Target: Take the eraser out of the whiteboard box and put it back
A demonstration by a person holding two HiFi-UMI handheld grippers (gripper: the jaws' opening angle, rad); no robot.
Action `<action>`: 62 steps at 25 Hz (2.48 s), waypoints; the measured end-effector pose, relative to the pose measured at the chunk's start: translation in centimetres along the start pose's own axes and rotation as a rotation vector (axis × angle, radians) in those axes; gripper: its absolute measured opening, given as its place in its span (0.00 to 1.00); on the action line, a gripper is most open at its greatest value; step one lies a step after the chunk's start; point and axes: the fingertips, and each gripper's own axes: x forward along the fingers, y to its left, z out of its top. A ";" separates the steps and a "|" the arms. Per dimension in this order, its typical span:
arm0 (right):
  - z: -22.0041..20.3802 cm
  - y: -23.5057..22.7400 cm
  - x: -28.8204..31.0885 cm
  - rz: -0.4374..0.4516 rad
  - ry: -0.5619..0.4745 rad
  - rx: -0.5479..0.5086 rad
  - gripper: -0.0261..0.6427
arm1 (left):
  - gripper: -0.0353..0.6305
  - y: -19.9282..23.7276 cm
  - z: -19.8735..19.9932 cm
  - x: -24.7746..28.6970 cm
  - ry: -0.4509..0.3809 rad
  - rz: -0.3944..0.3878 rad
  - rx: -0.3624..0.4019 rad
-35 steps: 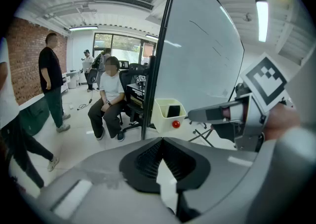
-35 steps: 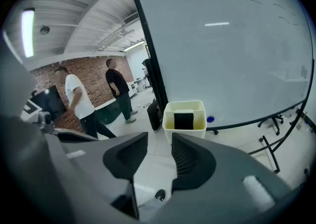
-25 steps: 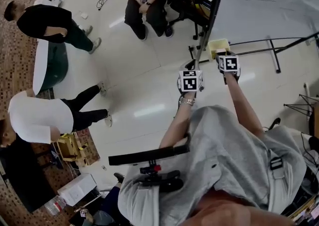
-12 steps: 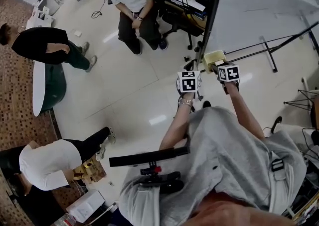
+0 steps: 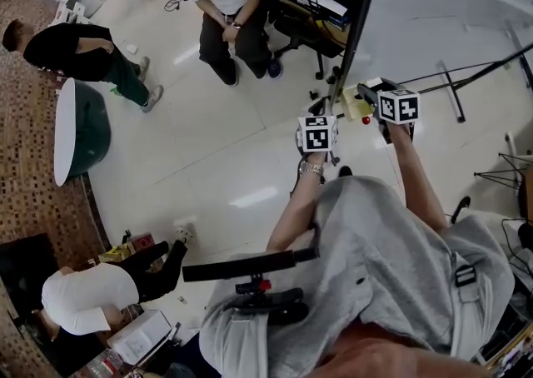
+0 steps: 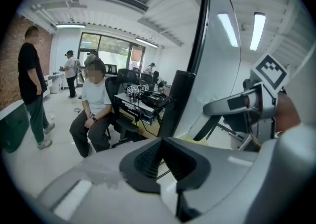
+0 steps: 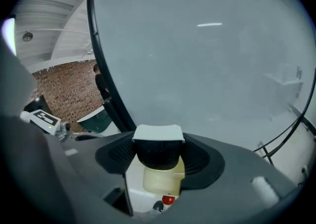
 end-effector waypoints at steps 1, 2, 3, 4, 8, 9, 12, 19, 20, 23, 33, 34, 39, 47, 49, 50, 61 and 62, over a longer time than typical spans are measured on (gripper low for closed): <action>-0.5 -0.3 0.5 -0.008 0.012 0.008 0.45 | 0.06 0.1 -0.2 -0.1 0.002 0.001 -0.001; -1.1 -0.7 1.1 -0.018 0.025 0.010 0.45 | 0.06 0.1 -0.3 -0.2 0.004 0.003 -0.002; -1.8 -1.0 1.7 -0.029 0.036 0.009 0.45 | 0.06 0.2 -0.4 -0.2 0.005 0.004 -0.003; -2.3 -1.3 2.3 -0.040 0.043 0.007 0.45 | 0.06 0.4 -0.5 -0.3 0.005 0.007 -0.003; -4.2 -2.4 4.5 -0.081 0.069 0.002 0.45 | 0.06 0.8 -0.6 -0.4 0.006 0.013 -0.001; -4.7 -2.6 5.0 -0.086 0.085 -0.007 0.46 | 0.06 0.8 -0.6 -0.4 0.004 0.010 -0.001; -6.3 -2.6 6.0 -0.110 0.125 -0.030 0.46 | 0.06 0.8 -0.9 -0.4 0.004 0.000 0.000; -5.8 -1.7 3.5 -0.179 0.047 -0.019 0.47 | 0.06 -0.9 -2.9 -1.2 0.026 -0.041 -0.007; -5.8 -1.5 2.7 -0.189 0.032 -0.022 0.47 | 0.06 -1.5 -3.5 -1.4 0.032 -0.050 -0.009; -6.1 -0.5 0.1 -0.192 -0.021 -0.038 0.45 | 0.06 -3.7 -5.5 -1.9 0.051 -0.072 -0.020; -11.9 3.7 -5.5 0.054 -0.060 -0.059 0.04 | 0.06 -8.2 -7.5 -4.7 -0.004 0.061 -0.033; -12.6 3.9 -6.5 0.071 -0.060 -0.059 0.04 | 0.06 -9.2 -8.0 -5.0 -0.010 0.076 -0.036; -17.6 3.8 -10.5 0.171 -0.010 -0.011 0.04 | 0.06 -15.5 -12.9 -6.2 0.030 0.105 -0.029; -22.4 7.2 -12.2 0.262 0.083 -0.071 0.04 | 0.06 -16.1 -16.2 -9.4 0.069 0.173 -0.063; -21.2 8.8 -12.0 0.279 0.064 -0.099 0.04 | 0.06 -15.0 -14.9 -10.1 0.043 0.187 -0.049; -20.6 9.4 -11.9 0.284 0.056 -0.110 0.04 | 0.06 -14.4 -14.3 -10.4 0.030 0.195 -0.040; -19.7 13.0 -9.7 0.312 0.085 -0.182 0.04 | 0.06 -11.9 -13.3 -11.5 -0.013 0.235 -0.062; -19.6 13.4 -9.5 0.319 0.085 -0.180 0.04 | 0.06 -11.5 -13.2 -11.6 -0.018 0.240 -0.068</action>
